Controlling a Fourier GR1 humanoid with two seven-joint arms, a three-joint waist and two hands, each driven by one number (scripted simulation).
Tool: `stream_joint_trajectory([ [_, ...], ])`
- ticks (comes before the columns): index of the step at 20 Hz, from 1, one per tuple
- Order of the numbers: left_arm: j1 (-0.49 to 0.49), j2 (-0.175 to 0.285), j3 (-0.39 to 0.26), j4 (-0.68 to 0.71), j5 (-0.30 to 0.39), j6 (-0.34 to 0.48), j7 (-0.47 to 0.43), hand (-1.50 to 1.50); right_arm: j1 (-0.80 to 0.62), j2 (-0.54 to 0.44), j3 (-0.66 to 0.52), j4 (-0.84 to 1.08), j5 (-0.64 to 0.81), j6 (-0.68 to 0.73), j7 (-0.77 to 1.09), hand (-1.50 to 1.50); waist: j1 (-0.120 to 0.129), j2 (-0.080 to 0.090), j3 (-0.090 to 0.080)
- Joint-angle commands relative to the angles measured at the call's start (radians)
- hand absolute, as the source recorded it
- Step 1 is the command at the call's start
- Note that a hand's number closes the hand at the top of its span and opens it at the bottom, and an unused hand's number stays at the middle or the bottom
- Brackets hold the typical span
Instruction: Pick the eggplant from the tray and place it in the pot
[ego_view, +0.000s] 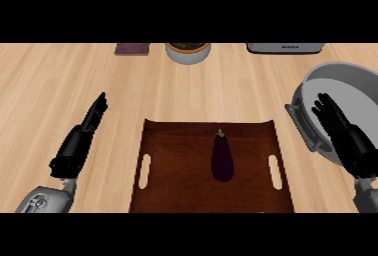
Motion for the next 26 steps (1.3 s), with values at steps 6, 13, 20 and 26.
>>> stream_joint_trajectory([
  [6,0.048,-0.108,0.110,-0.047,0.103,0.111,0.007,0.00,-0.078,-0.070,-0.096,-0.362,0.221,-0.193,-0.292,1.50,-0.015,-0.035,0.011],
  [13,0.113,-0.161,0.069,-0.097,0.117,0.118,0.027,0.00,0.220,0.138,0.069,-0.460,0.600,-0.683,-0.231,-1.50,-0.010,-0.012,0.014],
  [20,0.124,-0.160,0.061,-0.138,0.100,0.119,0.040,0.00,0.424,0.177,0.315,-0.695,1.038,-0.774,0.011,-1.50,-0.004,-0.006,0.011],
  [26,0.109,-0.156,0.066,-0.132,0.108,0.107,0.044,0.00,0.490,0.125,0.337,-0.636,1.264,-0.527,0.316,-1.50,0.010,0.003,0.005],
])
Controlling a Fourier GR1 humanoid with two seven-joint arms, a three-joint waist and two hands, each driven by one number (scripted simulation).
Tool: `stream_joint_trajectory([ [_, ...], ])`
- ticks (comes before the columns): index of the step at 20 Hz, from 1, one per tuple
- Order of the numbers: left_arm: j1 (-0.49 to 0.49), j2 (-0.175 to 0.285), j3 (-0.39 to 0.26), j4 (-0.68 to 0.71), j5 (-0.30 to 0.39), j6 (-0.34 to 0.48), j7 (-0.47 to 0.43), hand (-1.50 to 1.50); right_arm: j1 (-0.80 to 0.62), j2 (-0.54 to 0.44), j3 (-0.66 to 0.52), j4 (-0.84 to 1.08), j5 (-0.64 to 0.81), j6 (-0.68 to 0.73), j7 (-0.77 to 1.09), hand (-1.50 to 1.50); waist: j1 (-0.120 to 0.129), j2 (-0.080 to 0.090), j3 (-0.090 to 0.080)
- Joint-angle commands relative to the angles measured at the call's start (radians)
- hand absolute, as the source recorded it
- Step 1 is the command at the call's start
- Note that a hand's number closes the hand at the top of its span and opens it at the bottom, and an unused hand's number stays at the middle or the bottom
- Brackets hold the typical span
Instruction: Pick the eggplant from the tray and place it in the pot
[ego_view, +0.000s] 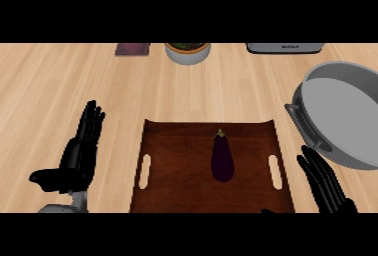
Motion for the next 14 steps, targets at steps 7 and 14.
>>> stream_joint_trajectory([
  [7,0.006,-0.002,-0.018,-0.020,-0.015,-0.010,-0.005,0.00,-0.064,0.097,0.156,-0.055,0.391,0.480,0.593,-1.50,0.034,0.005,0.001],
  [14,-0.046,-0.041,-0.014,-0.004,-0.038,0.018,0.033,0.00,-0.349,0.378,0.228,0.119,0.477,0.699,0.827,-1.50,0.019,0.004,0.007],
])
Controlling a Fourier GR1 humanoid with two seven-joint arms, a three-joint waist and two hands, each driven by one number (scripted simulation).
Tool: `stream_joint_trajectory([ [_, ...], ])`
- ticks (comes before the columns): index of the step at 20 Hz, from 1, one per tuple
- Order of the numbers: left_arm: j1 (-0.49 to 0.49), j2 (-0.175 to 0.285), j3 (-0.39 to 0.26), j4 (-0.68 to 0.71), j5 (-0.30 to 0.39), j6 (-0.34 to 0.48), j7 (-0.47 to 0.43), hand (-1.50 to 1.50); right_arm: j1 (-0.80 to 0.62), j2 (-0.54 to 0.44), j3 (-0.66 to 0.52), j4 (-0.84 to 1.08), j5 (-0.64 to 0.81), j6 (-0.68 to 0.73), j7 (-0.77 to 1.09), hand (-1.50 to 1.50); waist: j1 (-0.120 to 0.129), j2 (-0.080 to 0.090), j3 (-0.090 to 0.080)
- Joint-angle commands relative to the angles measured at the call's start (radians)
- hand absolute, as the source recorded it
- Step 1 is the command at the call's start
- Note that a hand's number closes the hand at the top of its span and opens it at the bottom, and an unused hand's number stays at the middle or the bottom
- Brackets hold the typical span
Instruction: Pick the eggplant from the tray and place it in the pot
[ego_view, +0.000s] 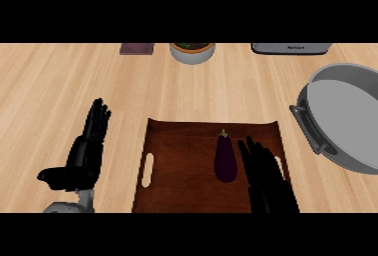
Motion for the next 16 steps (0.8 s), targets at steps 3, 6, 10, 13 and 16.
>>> stream_joint_trajectory([
  [3,0.001,-0.031,0.010,0.045,-0.008,-0.005,-0.039,0.00,-0.111,0.123,0.040,0.191,0.057,0.085,0.153,-1.50,-0.008,0.000,0.002],
  [6,0.017,-0.010,0.016,-0.017,-0.015,-0.016,0.020,0.00,-0.196,0.125,-0.015,0.207,0.001,0.142,0.224,-1.50,-0.007,-0.002,0.003],
  [10,-0.032,-0.008,0.072,0.026,-0.001,-0.053,0.021,0.00,-0.166,0.126,-0.058,0.318,-0.032,0.039,0.106,-1.50,-0.011,-0.001,0.003],
  [13,0.087,-0.047,0.029,-0.058,-0.028,-0.049,-0.017,0.00,-0.160,0.110,-0.078,0.289,-0.042,0.081,0.090,-1.50,-0.010,-0.002,0.003],
  [16,0.004,-0.056,0.059,0.037,-0.051,-0.045,-0.012,0.00,-0.189,0.088,-0.115,0.328,-0.064,0.061,0.060,-1.50,-0.012,-0.002,0.003],
])
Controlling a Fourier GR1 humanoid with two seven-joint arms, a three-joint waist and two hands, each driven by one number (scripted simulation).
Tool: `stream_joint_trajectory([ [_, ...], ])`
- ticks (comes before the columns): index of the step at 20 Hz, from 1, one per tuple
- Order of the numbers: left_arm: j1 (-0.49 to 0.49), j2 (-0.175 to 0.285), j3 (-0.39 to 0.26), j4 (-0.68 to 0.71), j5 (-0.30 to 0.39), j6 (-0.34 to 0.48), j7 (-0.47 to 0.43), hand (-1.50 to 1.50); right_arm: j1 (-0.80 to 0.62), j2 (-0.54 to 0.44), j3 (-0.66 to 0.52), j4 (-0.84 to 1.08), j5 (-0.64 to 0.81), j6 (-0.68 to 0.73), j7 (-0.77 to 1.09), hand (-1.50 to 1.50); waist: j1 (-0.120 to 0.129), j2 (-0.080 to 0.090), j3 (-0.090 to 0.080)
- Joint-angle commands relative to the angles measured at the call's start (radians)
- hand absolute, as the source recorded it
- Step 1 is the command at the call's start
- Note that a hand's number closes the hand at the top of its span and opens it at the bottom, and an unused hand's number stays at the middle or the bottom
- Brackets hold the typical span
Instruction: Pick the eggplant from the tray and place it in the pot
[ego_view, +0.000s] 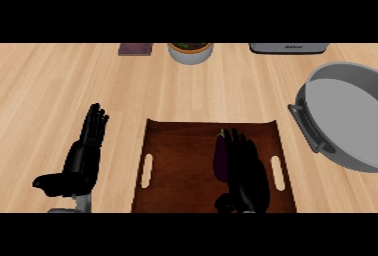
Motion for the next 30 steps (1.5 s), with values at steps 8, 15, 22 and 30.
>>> stream_joint_trajectory([
  [8,-0.053,-0.053,0.006,-0.016,-0.056,0.017,0.075,0.00,-0.058,0.014,0.044,0.264,-0.014,-0.196,-0.014,-1.50,0.001,0.001,0.000],
  [15,0.044,-0.055,0.017,-0.044,-0.065,-0.031,0.019,0.00,-0.074,0.004,-0.076,0.268,-0.004,-0.138,-0.150,1.50,0.001,0.000,0.000],
  [22,0.021,-0.031,0.076,-0.012,-0.026,-0.082,0.005,0.00,-0.087,-0.014,-0.074,0.260,0.118,-0.253,-0.182,1.50,-0.001,0.000,0.000],
  [30,0.026,-0.053,0.044,-0.068,-0.056,-0.066,0.059,0.00,-0.191,-0.008,-0.072,0.368,0.058,-0.180,-0.254,1.50,0.005,0.000,0.000],
])
